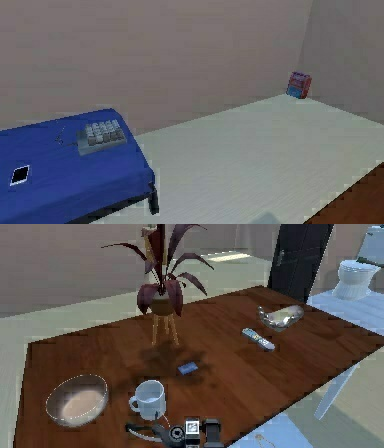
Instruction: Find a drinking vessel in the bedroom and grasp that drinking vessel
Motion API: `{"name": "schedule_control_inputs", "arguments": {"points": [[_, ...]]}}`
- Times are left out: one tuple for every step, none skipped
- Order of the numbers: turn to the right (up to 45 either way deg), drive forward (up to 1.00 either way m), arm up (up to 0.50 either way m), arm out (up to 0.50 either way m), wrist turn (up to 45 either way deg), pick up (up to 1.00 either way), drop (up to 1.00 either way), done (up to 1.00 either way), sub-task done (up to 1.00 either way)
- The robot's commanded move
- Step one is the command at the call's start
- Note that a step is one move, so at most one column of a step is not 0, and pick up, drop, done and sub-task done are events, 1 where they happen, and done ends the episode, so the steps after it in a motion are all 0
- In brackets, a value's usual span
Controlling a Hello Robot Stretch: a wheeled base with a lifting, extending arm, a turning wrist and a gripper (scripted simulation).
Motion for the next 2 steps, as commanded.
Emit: {"name": "schedule_control_inputs", "arguments": {"points": [[0.0, 0.00, 0.10, 0.00, 0.0, 0.00, 0.00, 0.00, 0.00], [0.0, 0.00, 0.00, 0.00, 0.0, 0.00, 0.00, 1.00, 0.00]]}}
